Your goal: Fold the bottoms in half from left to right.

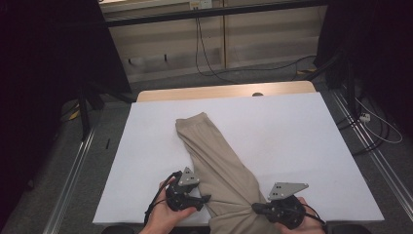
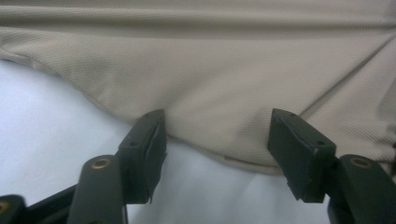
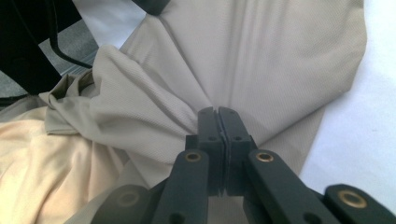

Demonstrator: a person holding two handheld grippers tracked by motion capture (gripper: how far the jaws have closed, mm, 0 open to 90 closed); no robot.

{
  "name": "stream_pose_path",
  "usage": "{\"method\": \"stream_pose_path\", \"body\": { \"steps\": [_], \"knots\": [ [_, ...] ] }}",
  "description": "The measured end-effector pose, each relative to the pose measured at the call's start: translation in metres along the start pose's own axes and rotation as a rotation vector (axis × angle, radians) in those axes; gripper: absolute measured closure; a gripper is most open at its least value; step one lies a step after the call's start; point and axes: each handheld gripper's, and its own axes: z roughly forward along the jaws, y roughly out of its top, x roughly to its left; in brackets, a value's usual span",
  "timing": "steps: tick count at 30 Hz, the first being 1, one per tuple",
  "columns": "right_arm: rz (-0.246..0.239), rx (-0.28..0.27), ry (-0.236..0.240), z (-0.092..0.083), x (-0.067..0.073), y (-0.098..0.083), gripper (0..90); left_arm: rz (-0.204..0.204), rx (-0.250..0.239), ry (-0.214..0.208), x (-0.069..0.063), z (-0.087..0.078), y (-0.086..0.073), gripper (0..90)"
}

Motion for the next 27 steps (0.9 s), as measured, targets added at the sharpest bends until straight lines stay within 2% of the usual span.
{"method": "stream_pose_path", "body": {
  "steps": [1,2,3,4,5,6,7,8,9,10,12,13,14,15,16,18,19,20,21,22,23,24,27],
  "knots": [
    [-0.001,0.005,-0.003,-0.001,0.001,-0.001,86.0,0.002,-0.012,0.011,-0.002,-0.003,-0.001,35.8],
    [0.01,0.028,-0.025,-0.003,0.001,-0.006,87.9,0.013,-0.027,0.02,-0.007,-0.009,-0.001,36.0],
    [0.007,0.044,-0.019,-0.004,0.001,-0.009,88.7,0.013,-0.027,0.02,-0.007,-0.009,-0.001,36.2],
    [0.007,0.044,-0.019,-0.004,0.001,-0.009,88.7,0.009,-0.039,0.003,-0.012,-0.012,-0.001,36.2],
    [0.013,0.056,-0.022,-0.005,0.001,-0.011,89.4,0.029,-0.043,-0.018,-0.019,-0.013,-0.002,38.6],
    [0.014,0.038,-0.027,-0.007,0.002,-0.01,90.0,0.087,-0.038,-0.031,-0.035,-0.012,-0.002,44.9],
    [0.014,0.038,-0.027,-0.007,0.002,-0.01,90.0,0.087,-0.038,-0.031,-0.035,-0.012,-0.002,48.1],
    [0.015,0.012,-0.042,-0.007,0.0,-0.006,87.9,0.113,-0.022,-0.066,-0.045,-0.01,-0.003,52.0],
    [0.015,0.012,-0.042,-0.007,0.0,-0.006,87.9,0.113,-0.022,-0.066,-0.045,-0.01,-0.003,53.5],
    [0.03,0.003,-0.064,-0.006,-0.005,-0.002,83.1,0.182,0.008,-0.071,-0.052,-0.003,-0.006,54.1],
    [0.029,-0.003,-0.081,-0.003,-0.011,0.005,76.0,0.176,0.0,-0.088,-0.054,0.0,-0.006,50.3],
    [0.029,-0.003,-0.081,-0.003,-0.011,0.005,76.0,0.176,0.0,-0.088,-0.054,0.0,-0.006,44.1],
    [0.027,-0.001,-0.089,-0.001,-0.015,0.008,74.8,0.18,-0.007,-0.095,-0.055,0.002,-0.006,44.1],
    [0.023,0.0,-0.094,0.002,-0.018,0.012,74.7,0.202,-0.003,-0.075,-0.058,0.003,-0.006,40.1],
    [0.026,0.003,-0.109,0.007,-0.025,0.018,71.1,0.208,-0.01,-0.083,-0.059,0.004,-0.005,42.1],
    [0.03,0.002,-0.122,0.01,-0.028,0.021,68.6,0.201,-0.011,-0.096,-0.059,0.005,-0.004,44.7],
    [0.035,0.004,-0.135,0.012,-0.031,0.024,65.6,0.198,-0.008,-0.1,-0.057,0.004,-0.004,48.8],
    [0.048,0.003,-0.169,0.017,-0.036,0.027,58.9,0.205,-0.006,-0.098,-0.057,0.003,-0.004,66.4],
    [0.048,0.003,-0.169,0.017,-0.036,0.027,58.9,0.213,-0.009,-0.095,-0.056,0.002,-0.005,66.4],
    [0.055,0.008,-0.182,0.021,-0.039,0.026,55.2,0.211,-0.004,-0.104,-0.055,0.0,-0.006,80.4],
    [0.055,0.008,-0.182,0.021,-0.039,0.026,55.2,0.205,-0.006,-0.109,-0.055,0.0,-0.007,80.4],
    [0.066,0.023,-0.195,0.024,-0.04,0.023,51.0,0.213,0.008,-0.105,-0.055,-0.003,-0.008,86.1],
    [0.052,0.02,-0.205,0.025,-0.037,0.022,49.7,0.208,0.022,-0.108,-0.054,-0.005,-0.009,86.2]
  ]
}}
